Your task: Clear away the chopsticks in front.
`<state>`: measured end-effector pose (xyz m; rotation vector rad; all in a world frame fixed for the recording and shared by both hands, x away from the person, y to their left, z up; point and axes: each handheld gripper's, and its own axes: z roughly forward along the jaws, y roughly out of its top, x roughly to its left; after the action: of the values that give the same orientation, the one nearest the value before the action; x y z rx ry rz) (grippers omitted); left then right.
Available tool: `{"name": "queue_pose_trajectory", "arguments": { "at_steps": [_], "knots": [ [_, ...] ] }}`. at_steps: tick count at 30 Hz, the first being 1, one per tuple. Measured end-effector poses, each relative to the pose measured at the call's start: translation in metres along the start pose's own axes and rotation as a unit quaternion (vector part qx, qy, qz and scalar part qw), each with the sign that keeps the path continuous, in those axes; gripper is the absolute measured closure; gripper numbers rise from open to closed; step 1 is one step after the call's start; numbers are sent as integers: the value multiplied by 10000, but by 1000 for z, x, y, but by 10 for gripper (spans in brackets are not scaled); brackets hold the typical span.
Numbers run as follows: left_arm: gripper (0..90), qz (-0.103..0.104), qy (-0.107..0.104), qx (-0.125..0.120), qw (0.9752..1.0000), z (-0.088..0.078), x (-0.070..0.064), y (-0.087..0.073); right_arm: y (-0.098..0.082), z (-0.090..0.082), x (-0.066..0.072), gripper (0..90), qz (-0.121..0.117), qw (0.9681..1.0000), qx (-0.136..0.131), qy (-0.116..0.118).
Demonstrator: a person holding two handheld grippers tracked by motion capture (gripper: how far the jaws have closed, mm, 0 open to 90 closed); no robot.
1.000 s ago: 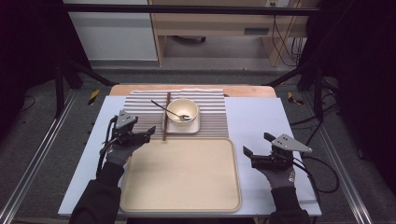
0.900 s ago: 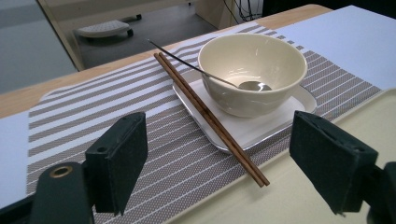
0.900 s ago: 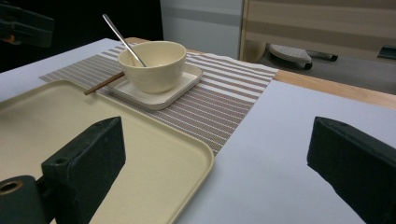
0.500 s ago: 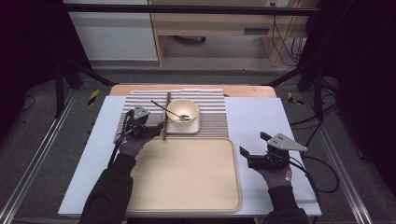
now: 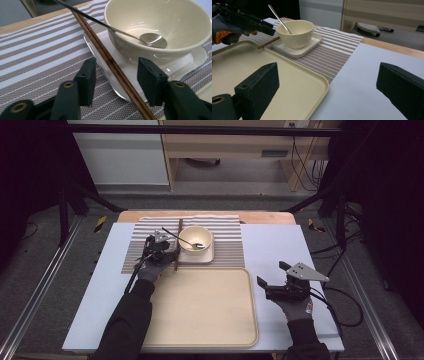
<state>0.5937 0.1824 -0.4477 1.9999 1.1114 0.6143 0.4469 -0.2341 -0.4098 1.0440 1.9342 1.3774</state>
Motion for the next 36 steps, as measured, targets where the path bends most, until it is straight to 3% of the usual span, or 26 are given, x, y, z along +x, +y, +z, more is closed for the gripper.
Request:
{"name": "queue_pose_trajectory", "arguments": {
  "at_steps": [3,9,26,28,36],
  "knots": [
    [595,-75,21,87,9999,6,1,-2,0,0,0,49,3,10000,13,4],
    [688,-109,-77,132,9998,9,1,-5,-1,2,1,50,-9,10000,64,9],
    [789,-140,-161,272,9994,15,-1,-7,-2,4,1,52,-18,9999,100,42],
    [804,-215,-146,233,9994,15,-1,-7,-2,3,1,52,-26,9999,91,44],
    [833,-81,-134,317,9994,10,1,-8,-2,5,2,53,-34,9999,128,44]
  ]
}}
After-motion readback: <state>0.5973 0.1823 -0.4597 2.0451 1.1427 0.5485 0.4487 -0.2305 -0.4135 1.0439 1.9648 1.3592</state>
